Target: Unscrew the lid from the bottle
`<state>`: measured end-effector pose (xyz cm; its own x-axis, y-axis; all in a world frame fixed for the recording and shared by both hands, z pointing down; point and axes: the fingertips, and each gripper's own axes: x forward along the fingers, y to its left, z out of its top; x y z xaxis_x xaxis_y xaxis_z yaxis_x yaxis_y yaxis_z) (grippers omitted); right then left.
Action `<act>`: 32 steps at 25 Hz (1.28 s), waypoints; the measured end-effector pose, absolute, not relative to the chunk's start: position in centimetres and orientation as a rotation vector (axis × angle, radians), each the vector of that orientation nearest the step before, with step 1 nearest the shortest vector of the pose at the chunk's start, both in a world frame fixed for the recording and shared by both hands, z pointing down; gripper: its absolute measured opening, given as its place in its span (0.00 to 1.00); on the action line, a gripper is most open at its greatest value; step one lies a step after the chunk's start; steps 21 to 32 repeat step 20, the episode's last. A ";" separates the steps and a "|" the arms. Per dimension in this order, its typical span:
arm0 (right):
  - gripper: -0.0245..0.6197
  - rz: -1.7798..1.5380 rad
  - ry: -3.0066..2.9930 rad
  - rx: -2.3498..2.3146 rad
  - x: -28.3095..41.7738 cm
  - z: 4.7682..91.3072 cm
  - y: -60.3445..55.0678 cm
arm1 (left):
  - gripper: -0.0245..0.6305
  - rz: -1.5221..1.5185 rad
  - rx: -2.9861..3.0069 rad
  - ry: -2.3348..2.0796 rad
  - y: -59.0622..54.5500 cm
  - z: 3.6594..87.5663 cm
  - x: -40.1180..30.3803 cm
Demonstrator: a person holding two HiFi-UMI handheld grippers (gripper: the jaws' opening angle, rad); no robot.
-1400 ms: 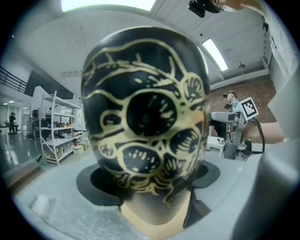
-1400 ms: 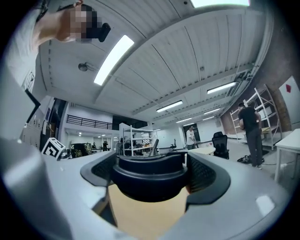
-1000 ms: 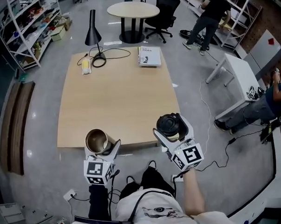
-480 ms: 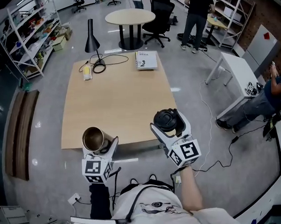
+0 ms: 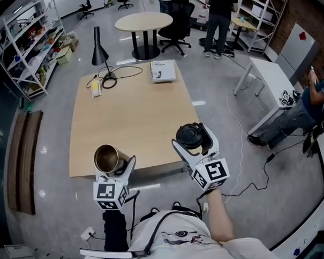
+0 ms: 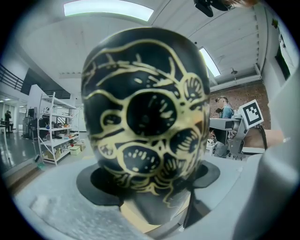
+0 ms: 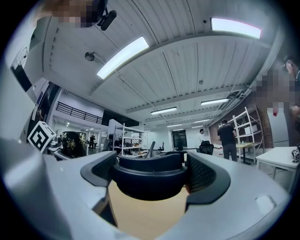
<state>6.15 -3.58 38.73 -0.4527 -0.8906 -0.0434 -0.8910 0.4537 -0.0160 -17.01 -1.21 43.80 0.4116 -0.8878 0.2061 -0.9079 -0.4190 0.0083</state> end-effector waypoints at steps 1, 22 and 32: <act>0.77 0.019 2.639 -1.621 6.4 38.7 -3.7 | 0.66 0.258 2.542 -1.619 -1.4 43.8 -16.7; 0.77 0.059 2.644 -1.605 7.9 38.6 -4.5 | 0.66 0.264 2.591 -1.568 -3.3 43.9 -13.9; 0.77 0.059 2.644 -1.605 7.9 38.6 -4.5 | 0.66 0.264 2.591 -1.568 -3.3 43.9 -13.9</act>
